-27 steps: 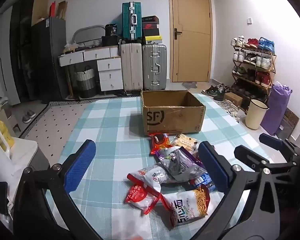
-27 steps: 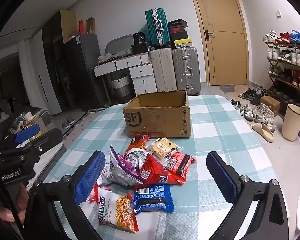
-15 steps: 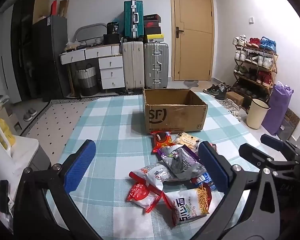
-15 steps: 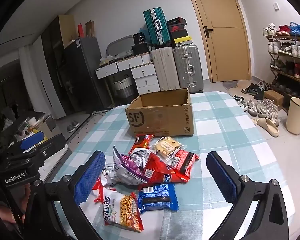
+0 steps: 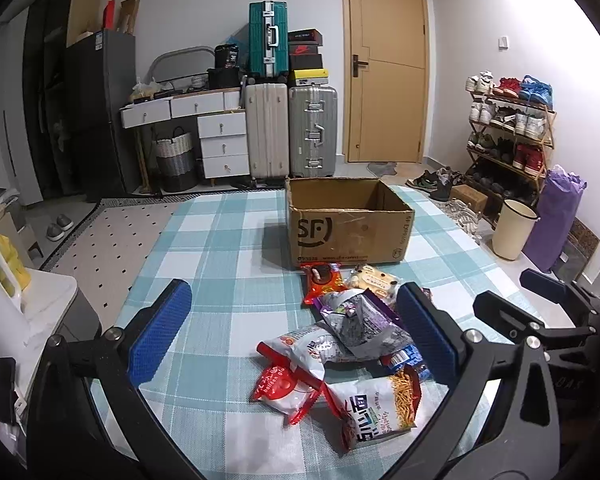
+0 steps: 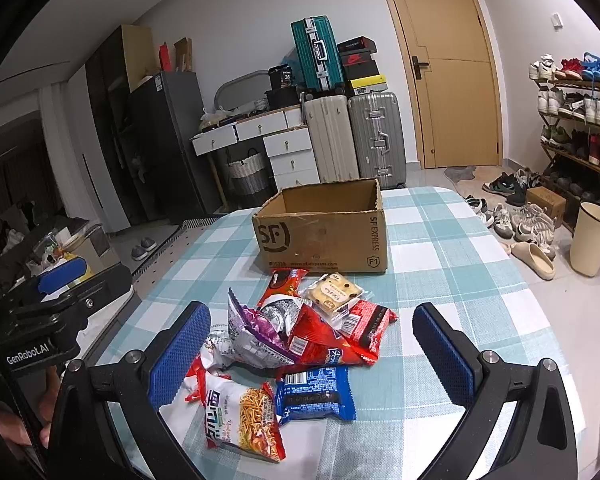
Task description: Organize snacks
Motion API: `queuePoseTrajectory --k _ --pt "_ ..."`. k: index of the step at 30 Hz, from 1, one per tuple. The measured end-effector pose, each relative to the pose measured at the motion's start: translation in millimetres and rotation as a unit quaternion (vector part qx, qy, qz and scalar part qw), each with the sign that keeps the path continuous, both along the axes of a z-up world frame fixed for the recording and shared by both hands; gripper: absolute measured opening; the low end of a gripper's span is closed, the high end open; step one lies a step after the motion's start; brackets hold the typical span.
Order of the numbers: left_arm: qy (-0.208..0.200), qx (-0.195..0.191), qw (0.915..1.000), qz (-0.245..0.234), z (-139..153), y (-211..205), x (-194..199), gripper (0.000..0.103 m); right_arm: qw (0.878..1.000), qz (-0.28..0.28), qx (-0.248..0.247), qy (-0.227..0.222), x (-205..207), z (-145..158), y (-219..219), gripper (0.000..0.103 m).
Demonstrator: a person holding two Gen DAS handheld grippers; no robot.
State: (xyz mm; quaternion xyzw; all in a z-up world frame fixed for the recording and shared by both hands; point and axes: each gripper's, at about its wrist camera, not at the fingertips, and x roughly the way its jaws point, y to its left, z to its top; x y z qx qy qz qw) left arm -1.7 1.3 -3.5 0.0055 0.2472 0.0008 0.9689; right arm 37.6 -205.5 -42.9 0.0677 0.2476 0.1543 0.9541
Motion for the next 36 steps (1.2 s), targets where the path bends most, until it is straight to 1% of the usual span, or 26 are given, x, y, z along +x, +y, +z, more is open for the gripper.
queuePoseTrajectory --k 36 --pt "0.009 -0.008 0.9999 0.001 -1.1 3.2 5.8 0.102 1.000 -0.005 0.005 -0.007 -1.3 0.9 -3.0 0.103"
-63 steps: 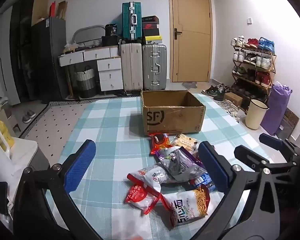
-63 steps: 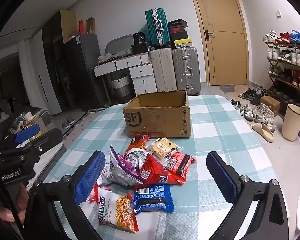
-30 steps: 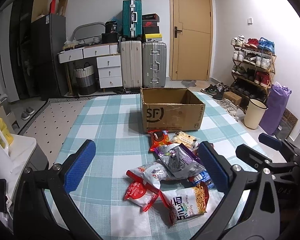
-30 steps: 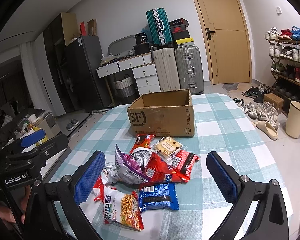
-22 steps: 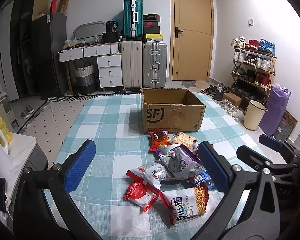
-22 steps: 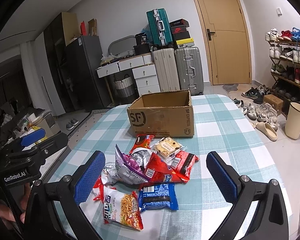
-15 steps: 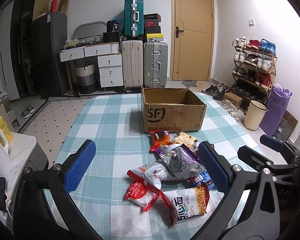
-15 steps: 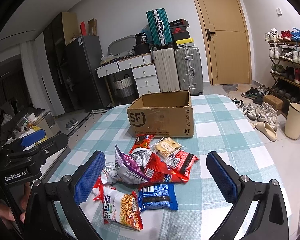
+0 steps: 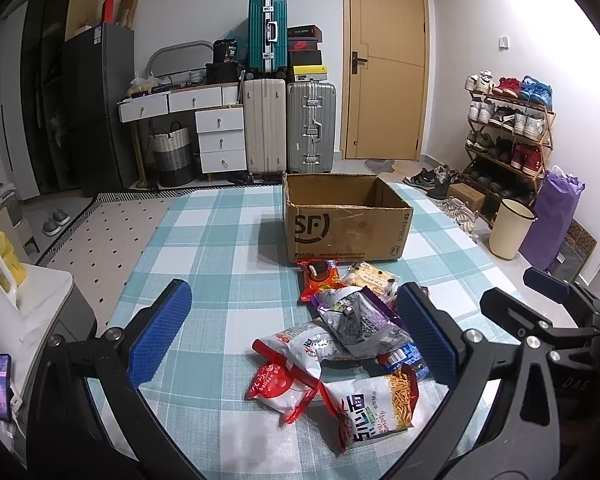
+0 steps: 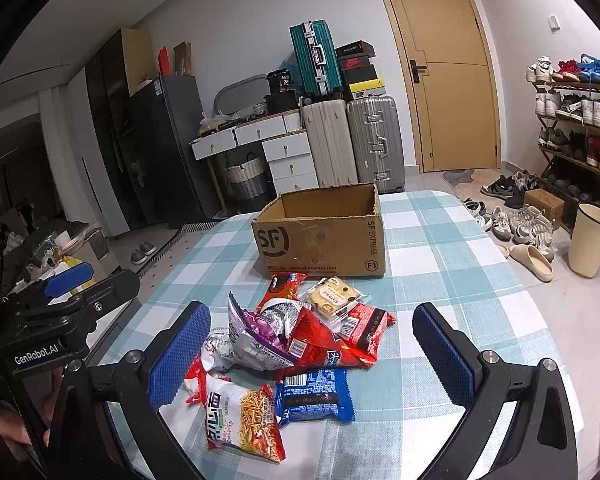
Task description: Organize snacks
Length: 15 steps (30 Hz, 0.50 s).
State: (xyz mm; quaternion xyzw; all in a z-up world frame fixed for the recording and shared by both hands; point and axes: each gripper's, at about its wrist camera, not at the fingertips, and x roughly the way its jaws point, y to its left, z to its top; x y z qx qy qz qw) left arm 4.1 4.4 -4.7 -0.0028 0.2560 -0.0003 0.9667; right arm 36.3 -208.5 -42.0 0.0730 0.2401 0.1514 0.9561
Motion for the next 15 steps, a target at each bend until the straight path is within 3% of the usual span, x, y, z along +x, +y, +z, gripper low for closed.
queuePoseTrajectory --k 15 --pt "0.007 -0.009 0.9999 0.008 -9.1 4.5 1.5 0.102 1.000 0.008 -0.001 0.007 -3.1 -8.5 4.8 0.103"
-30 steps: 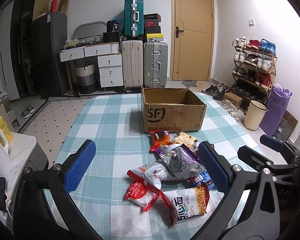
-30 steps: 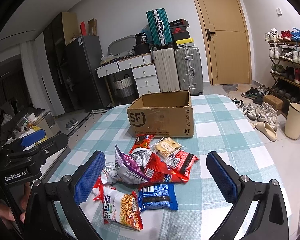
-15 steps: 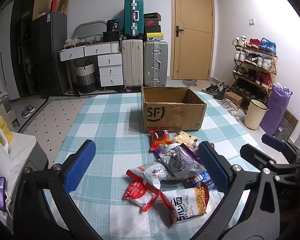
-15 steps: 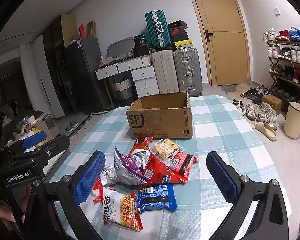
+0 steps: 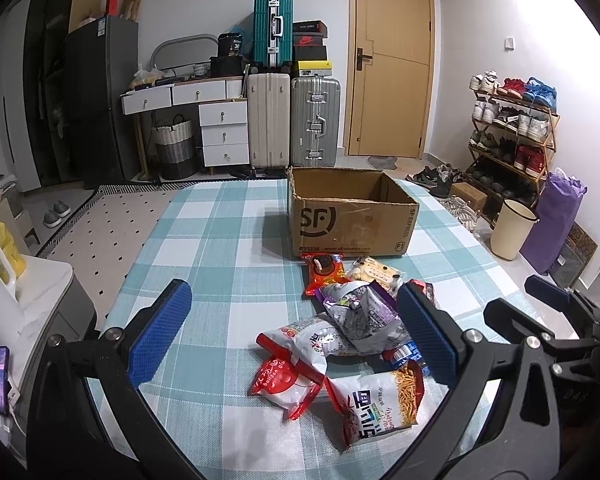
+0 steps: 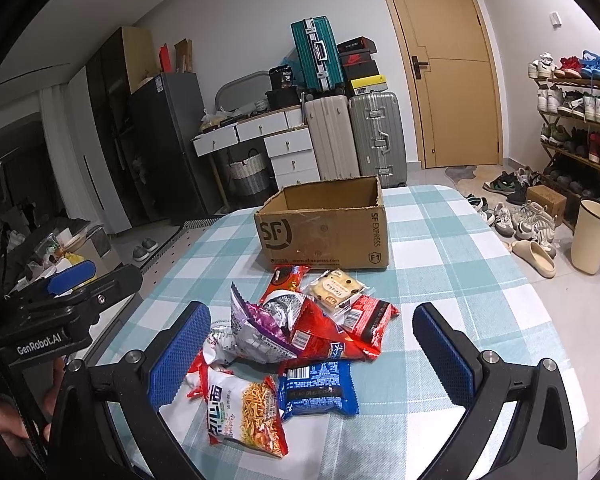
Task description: Organize snacks
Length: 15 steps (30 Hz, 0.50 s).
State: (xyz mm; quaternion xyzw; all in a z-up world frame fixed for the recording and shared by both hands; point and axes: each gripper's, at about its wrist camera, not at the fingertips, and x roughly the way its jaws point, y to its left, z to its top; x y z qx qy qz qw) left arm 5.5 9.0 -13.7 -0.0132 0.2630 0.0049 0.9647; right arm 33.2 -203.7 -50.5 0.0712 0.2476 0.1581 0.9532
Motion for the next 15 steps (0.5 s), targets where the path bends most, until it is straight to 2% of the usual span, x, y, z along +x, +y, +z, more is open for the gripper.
queuePoseTrajectory --k 8,15 --pt "0.010 -0.007 0.9999 -0.008 -6.1 0.8 -0.1 0.102 1.000 0.002 0.004 0.002 0.0 -5.6 0.9 0.103" --pt "0.032 -0.018 0.9990 -0.024 -24.1 -1.7 0.1 0.102 1.000 -0.010 0.005 0.003 0.1 -8.6 -7.4 0.103"
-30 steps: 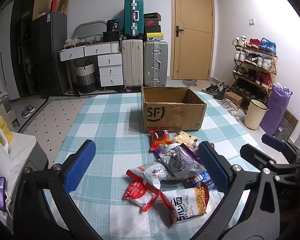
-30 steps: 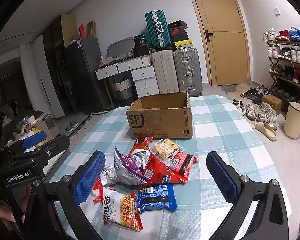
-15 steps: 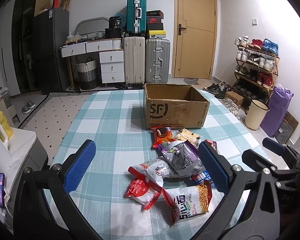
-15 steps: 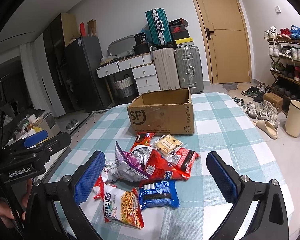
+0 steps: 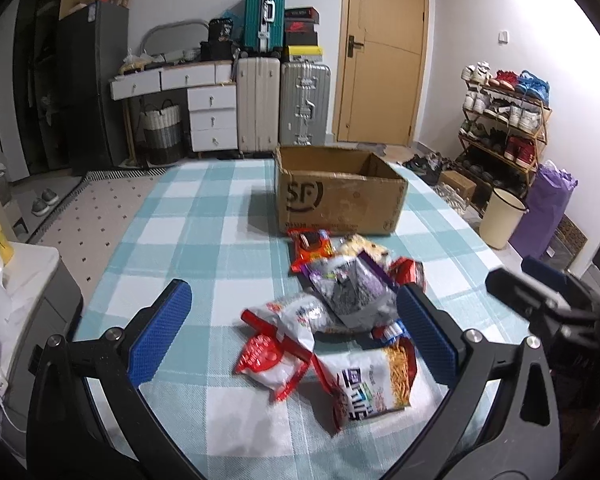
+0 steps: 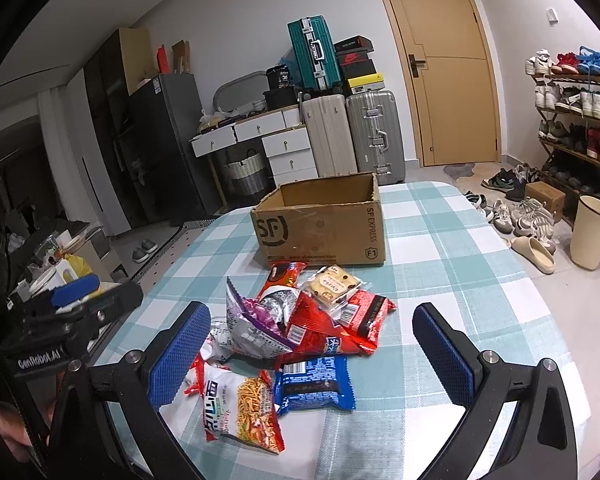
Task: Organize snacks
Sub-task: 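Grasp the white-and-red noodle snack bag with the left gripper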
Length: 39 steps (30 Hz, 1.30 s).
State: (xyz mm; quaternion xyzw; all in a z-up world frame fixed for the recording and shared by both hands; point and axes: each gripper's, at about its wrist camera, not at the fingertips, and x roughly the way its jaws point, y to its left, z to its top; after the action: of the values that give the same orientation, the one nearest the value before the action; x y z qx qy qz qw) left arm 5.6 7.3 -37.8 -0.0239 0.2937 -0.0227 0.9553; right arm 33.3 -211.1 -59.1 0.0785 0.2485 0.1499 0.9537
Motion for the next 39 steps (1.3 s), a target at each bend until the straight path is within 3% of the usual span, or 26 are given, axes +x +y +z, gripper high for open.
queuePoseTrajectory --k 15,28,33,37,39 --pt "0.064 -0.009 0.9945 -0.083 -66.2 -29.3 1.2 0.102 1.000 -0.022 -0.003 0.007 0.7 -8.4 -14.8 0.103" --pt "0.106 -0.015 0.9888 -0.104 -97.6 -49.2 18.4 0.102 0.999 -0.038 0.007 0.023 2.1 -18.9 -25.9 0.103" --pt "0.114 -0.008 0.9879 -0.105 -106.8 -59.2 27.4 0.098 0.999 -0.041 0.004 0.022 1.1 -20.5 -28.7 0.103" --pt "0.130 0.001 0.9857 -0.107 -117.8 -70.6 31.9 0.083 0.999 -0.043 0.004 0.025 -0.5 -21.4 -31.1 0.103" --pt "0.134 -0.004 0.9837 -0.119 -124.8 -72.0 34.5 0.081 0.999 -0.045 0.005 0.028 0.1 -23.1 -32.8 0.103"
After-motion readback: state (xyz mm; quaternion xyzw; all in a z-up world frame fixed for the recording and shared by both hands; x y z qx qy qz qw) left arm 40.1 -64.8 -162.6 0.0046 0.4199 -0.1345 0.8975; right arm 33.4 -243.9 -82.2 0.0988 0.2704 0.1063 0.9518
